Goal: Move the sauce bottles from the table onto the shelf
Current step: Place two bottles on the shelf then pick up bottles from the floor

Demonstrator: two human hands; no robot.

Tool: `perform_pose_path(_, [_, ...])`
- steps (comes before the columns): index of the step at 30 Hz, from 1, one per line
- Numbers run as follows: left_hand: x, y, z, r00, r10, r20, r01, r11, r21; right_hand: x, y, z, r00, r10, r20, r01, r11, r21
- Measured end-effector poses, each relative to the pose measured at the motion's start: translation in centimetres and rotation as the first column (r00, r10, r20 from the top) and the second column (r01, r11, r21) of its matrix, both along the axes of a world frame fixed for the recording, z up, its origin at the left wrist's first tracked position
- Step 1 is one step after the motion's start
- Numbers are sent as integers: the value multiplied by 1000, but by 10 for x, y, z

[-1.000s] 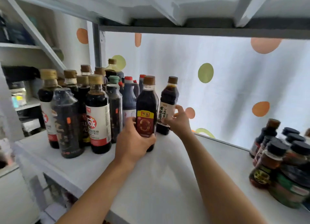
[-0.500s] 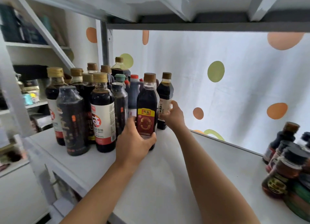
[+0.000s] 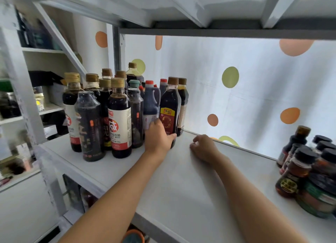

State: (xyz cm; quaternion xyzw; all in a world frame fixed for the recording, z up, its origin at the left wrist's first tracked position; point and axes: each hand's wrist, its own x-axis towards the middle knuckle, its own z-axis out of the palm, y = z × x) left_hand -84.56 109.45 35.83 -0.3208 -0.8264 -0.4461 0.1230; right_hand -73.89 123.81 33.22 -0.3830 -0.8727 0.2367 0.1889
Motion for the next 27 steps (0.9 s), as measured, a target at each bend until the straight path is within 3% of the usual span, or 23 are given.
perform_pose_path(6, [-2,27,-6,1000,-9,9,9,1000,20,5,-27,-9,946,9,325,-87,970,226])
perform_pose_path(9, [-4,33,-13,994,44,-101,-52,996,-70,4,-25,-10,946,-30,322,-40,977,209])
perform_pose_path(20, [-10,29,-15,980,55,-193,-91,979,-181,3,-23,-12,950,-36,311,-34,976,215])
perform_pose_path(24, [-12,24,-20,981,18,-194,-77,950,-301,5,-23,-13,946,-32,321,-37,978,206])
perform_pose_path(27, [-10,20,-25,950,-107,-292,-43,885,-464,4,-23,-11,944,-30,329,-45,975,218])
